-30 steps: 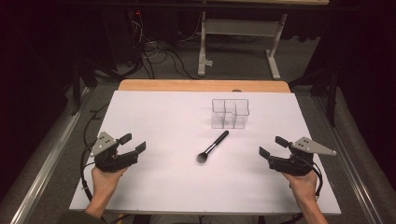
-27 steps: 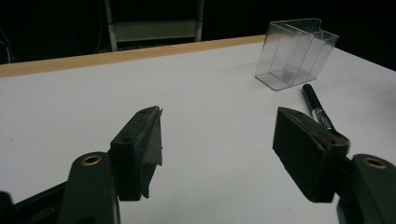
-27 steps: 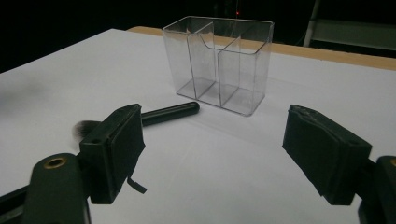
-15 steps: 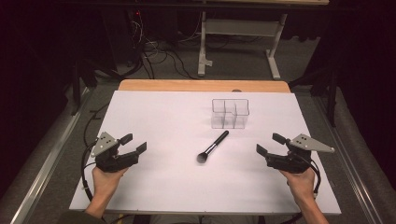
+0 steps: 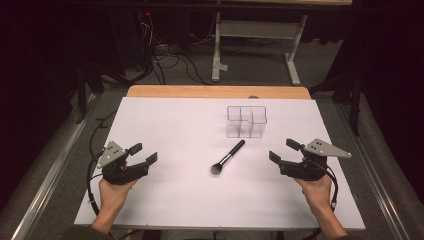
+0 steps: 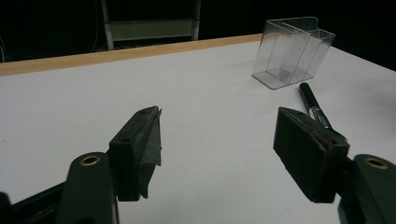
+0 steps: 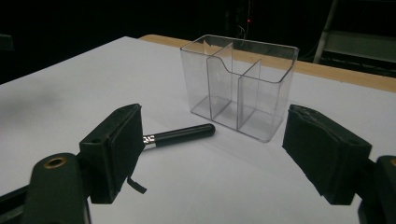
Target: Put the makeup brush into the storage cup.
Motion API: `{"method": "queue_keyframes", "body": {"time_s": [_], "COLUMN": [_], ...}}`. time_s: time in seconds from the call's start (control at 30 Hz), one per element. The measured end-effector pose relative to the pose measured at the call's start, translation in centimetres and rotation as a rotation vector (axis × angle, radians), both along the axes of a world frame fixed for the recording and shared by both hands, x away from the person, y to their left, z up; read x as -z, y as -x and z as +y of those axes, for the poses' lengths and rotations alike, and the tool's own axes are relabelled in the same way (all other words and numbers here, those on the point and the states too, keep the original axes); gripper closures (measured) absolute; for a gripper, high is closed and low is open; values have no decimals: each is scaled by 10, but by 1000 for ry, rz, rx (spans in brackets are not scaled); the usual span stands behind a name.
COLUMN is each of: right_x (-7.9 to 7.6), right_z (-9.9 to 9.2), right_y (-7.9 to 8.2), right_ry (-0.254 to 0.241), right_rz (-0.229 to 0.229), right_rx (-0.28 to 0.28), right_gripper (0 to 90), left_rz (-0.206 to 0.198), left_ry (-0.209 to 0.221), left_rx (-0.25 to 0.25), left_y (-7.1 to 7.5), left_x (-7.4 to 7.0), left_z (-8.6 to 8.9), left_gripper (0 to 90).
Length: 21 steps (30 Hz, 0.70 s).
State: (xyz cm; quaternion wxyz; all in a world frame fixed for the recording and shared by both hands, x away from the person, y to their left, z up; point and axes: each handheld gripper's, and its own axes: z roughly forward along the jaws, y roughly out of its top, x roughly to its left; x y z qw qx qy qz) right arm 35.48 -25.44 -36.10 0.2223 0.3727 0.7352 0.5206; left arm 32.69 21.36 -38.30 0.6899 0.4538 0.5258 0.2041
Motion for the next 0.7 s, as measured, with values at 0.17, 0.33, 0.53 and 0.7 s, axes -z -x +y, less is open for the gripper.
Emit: {"method": "queue_keyframes", "body": {"time_s": [0.17,0.33,0.53,0.7], "right_x": [-3,-4,-6,-7], "right_z": [7,13,19,24], "right_y": [-3,-7,-9,-13], "right_ry": [-8,-4,-5,-9], "right_rz": [-1,-9,-14,-12], "right_rx": [-6,-21,-29,-33], "right_gripper": [218,218,219,219], "left_rz": [1,0,1,1], "left_ry": [2,4,2,2], "left_rx": [0,0,2,2], "left_y": [0,0,0,0], "left_x": [0,0,0,0], "left_z": [0,0,0,0], "left_gripper": [321,321,320,319]}}
